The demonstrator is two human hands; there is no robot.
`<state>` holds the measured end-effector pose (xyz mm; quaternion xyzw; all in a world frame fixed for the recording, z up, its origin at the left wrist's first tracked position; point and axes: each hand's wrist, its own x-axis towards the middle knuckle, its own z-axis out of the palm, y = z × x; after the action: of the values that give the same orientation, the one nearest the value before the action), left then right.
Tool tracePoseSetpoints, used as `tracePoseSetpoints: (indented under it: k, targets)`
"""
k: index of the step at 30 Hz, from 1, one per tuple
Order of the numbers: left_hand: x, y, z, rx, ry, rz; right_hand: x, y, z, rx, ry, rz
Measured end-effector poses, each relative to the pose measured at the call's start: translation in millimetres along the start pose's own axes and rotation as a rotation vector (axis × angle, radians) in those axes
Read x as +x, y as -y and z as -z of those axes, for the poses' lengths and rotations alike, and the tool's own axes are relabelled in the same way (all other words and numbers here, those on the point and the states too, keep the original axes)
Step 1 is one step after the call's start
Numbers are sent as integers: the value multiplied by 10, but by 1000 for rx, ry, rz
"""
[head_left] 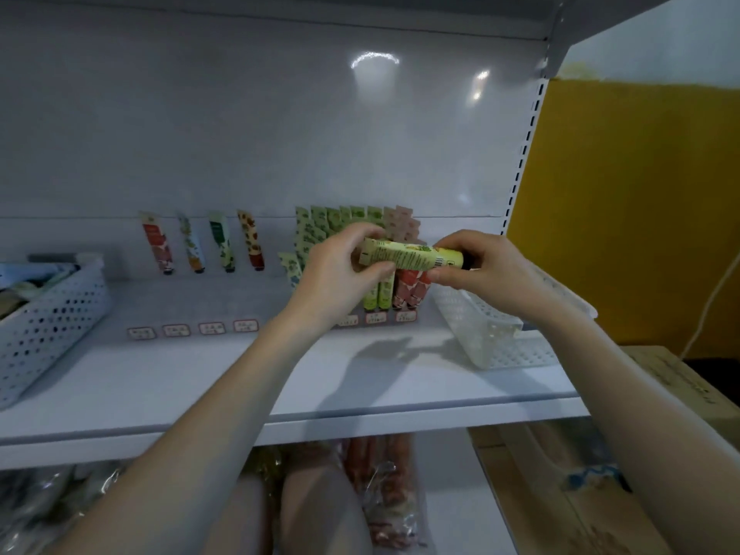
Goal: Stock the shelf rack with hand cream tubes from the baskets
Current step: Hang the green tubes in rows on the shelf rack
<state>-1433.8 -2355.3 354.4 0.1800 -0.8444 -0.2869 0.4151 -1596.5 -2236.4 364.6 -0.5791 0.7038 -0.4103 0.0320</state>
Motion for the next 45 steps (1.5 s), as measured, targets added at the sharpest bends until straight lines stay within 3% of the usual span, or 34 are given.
tracePoseSetpoints:
  k: [4, 8, 11, 15, 22, 26, 31, 35, 45]
  targets:
    - [-107, 32, 163, -420, -74, 286, -89, 42, -338, 75, -109, 25]
    - [-182, 129, 252, -551, -117, 396, -167, 60, -707, 125, -185, 40]
    - [-239, 246, 298, -378, -135, 333, -182, 94, -865, 177, -116, -6]
    - [-303, 358, 342, -324, -91, 230, -193, 144, -928, 334, 68, -108]
    - [-426, 549, 242, -213, 29, 211, -171, 96, -1038, 131, 209, -113]
    - [-583, 871, 229, 61, 12, 239, -41, 21, -1015, 130, -3, -181]
    - [-728, 1304, 166, 520, 318, 301, 260, -4, -1006, 94, -295, -252]
    - [-827, 1479, 62, 576, 456, 372, 462, -78, -1179, -10, -295, -284]
    - [-871, 1563, 26, 579, 372, 302, 569, -186, -1495, -122, -247, -281]
